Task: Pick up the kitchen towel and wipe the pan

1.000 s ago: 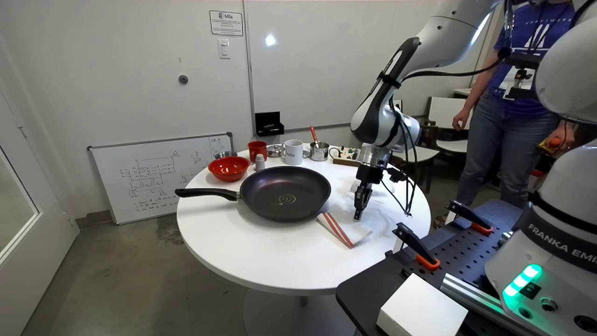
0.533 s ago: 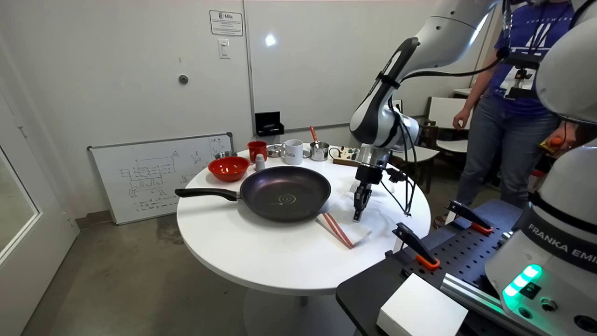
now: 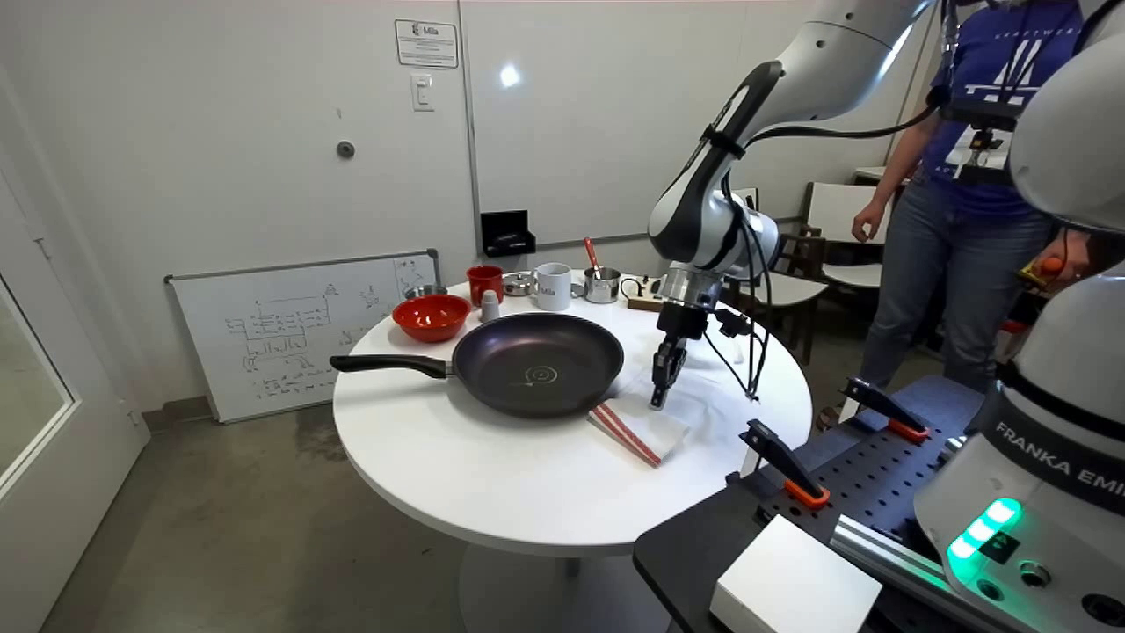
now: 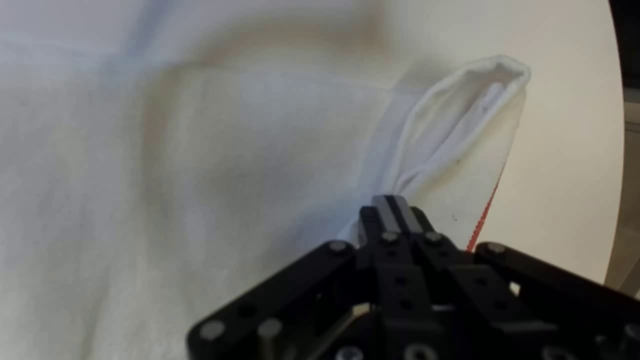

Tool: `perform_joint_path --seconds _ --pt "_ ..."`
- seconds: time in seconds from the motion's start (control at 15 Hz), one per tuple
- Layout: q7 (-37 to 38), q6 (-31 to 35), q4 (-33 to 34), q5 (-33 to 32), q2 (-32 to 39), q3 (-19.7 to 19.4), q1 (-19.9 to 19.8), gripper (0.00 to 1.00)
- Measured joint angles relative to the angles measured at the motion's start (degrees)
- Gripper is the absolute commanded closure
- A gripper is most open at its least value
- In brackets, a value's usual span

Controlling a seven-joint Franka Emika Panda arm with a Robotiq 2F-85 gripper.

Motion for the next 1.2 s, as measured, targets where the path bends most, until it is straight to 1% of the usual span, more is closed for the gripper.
perform_joint_path --seconds 0.27,0.47,0.8,1.0,1.2 --pt "-0.2 -0.9 0.5 0.7 -0.6 1.3 -0.1 1.00" --pt "-1.0 -3.6 1.0 1.5 -0.8 2.6 -0.6 1.00" --pt "-6.5 -14.7 2.6 5.7 -1.6 4.7 -0.9 1.00" --pt "-11.0 -21.4 3.6 8.9 -1.9 4.7 -0.2 1.00" --pt "-15.8 -28.3 4.6 11.9 -1.8 3.8 1.4 1.00"
